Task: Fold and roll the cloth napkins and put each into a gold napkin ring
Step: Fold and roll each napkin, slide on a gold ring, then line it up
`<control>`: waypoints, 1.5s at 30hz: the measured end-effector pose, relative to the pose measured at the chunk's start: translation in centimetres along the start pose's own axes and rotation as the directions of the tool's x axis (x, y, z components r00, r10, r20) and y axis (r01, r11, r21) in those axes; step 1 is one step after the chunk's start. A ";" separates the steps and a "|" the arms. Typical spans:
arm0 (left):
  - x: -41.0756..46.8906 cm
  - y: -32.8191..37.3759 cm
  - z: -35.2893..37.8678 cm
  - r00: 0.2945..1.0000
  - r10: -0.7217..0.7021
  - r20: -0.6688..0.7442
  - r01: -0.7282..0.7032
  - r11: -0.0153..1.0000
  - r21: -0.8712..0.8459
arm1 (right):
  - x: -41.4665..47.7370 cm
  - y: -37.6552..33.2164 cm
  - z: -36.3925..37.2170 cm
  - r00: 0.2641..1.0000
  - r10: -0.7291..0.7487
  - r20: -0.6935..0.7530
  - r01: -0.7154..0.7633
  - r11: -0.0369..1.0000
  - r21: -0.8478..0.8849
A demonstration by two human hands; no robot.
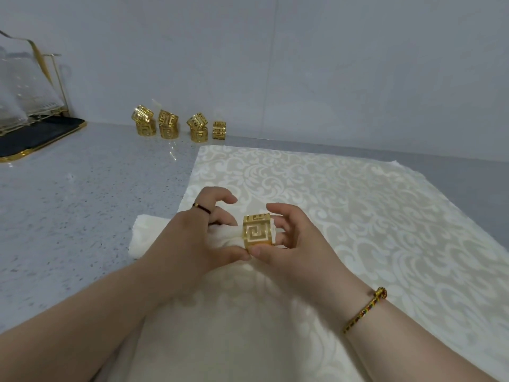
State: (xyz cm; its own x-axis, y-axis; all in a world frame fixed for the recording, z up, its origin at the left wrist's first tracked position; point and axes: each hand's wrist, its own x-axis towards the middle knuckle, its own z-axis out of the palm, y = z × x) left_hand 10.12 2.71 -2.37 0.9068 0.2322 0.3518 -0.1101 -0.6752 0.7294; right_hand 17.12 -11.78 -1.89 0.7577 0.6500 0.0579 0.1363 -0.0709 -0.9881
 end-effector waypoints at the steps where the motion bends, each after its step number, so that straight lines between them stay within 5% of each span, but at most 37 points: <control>1: 0.0 0.0 0.1 1.000 0.001 0.003 -0.001 1.000 0.007 | 0.1 0.1 0.1 1.000 0.010 -0.004 -0.010 1.000 0.014; 7: 0.2 0.5 0.9 0.995 -0.006 0.101 -0.021 0.964 0.264 | -0.3 0.0 0.5 0.998 0.062 -0.017 -0.061 0.998 0.021; 12: 0.3 0.2 0.9 0.999 0.045 0.017 -0.048 0.902 0.429 | -0.2 -0.4 0.4 0.974 0.226 0.023 -0.221 0.921 0.322; 15: 0.3 0.3 0.8 0.990 0.143 -0.017 -0.113 0.845 0.523 | -0.1 -0.6 0.2 0.961 0.268 0.067 -0.275 0.914 0.297; 25: 0.2 0.9 0.2 0.981 0.179 0.070 -0.192 0.877 0.440 | 0.2 -1.0 -0.9 0.978 0.210 -0.020 -0.206 0.972 0.113; 36: 0.4 -0.3 -0.8 0.991 0.127 0.028 -0.124 0.857 0.501 | 0.3 -2.1 -3.8 0.975 0.219 -0.030 -0.211 0.963 0.170; 41: 0.4 -0.2 -1.2 0.999 0.052 0.002 -0.045 0.839 0.542 | 0.3 -1.6 -3.6 0.970 0.240 -0.026 -0.242 0.966 -0.092; 45: 0.4 0.4 -1.0 0.993 -0.060 0.105 -0.018 0.786 0.618 | 0.1 -1.0 -3.1 0.999 -0.035 0.026 0.044 0.785 -0.618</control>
State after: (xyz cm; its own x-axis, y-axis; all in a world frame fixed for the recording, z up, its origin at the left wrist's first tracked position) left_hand 10.01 3.22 -1.34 0.9495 0.1977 0.2437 0.1490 -0.9675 0.2045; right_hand 19.07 -14.01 -0.40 0.7356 0.6715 0.0892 0.5347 -0.4947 -0.6851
